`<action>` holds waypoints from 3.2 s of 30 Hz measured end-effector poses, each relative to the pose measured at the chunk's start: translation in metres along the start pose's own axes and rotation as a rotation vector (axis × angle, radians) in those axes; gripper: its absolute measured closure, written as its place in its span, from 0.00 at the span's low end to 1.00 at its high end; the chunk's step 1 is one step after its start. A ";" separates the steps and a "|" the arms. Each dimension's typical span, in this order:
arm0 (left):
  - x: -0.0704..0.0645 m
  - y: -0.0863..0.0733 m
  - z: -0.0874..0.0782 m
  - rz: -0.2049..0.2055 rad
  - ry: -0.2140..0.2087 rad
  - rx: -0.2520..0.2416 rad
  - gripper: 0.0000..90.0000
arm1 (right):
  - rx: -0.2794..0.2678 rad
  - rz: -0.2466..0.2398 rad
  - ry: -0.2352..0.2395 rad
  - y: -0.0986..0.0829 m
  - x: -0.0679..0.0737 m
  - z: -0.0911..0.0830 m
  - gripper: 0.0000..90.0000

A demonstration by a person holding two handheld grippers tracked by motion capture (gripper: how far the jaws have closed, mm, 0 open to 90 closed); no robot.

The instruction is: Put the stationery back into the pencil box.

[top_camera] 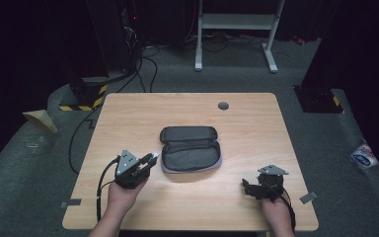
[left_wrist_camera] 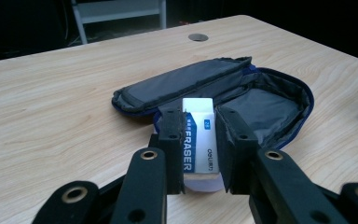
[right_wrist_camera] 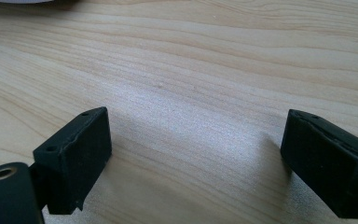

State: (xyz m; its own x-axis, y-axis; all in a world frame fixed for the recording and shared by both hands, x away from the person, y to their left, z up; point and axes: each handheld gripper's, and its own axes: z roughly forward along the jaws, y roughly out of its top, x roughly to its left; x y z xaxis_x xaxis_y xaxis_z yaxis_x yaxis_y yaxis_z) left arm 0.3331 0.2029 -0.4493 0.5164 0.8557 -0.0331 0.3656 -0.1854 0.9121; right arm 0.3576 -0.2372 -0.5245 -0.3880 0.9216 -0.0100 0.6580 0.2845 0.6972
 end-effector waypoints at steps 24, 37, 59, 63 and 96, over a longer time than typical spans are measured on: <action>-0.002 0.013 0.018 -0.019 -0.032 -0.003 0.81 | 0.003 -0.006 0.005 0.002 0.000 0.002 0.09; -0.007 0.013 0.046 -0.061 -0.045 0.036 0.81 | 0.002 -0.001 0.004 0.002 0.001 0.002 0.09; -0.025 -0.002 0.083 -0.008 -0.018 0.199 0.81 | 0.002 -0.006 0.006 0.002 0.001 0.002 0.09; -0.026 -0.005 0.085 0.017 -0.004 0.214 0.81 | 0.002 -0.008 0.007 0.001 0.001 0.001 0.09; -0.014 -0.006 0.075 -0.044 -0.006 0.179 0.72 | 0.002 -0.011 0.008 0.001 0.001 0.001 0.09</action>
State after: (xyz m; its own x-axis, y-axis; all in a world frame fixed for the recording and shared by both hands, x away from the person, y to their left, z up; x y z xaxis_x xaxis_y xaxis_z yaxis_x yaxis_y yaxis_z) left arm 0.3820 0.1558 -0.4849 0.5014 0.8620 -0.0748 0.5197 -0.2310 0.8225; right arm 0.3585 -0.2353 -0.5245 -0.4000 0.9164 -0.0116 0.6552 0.2948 0.6956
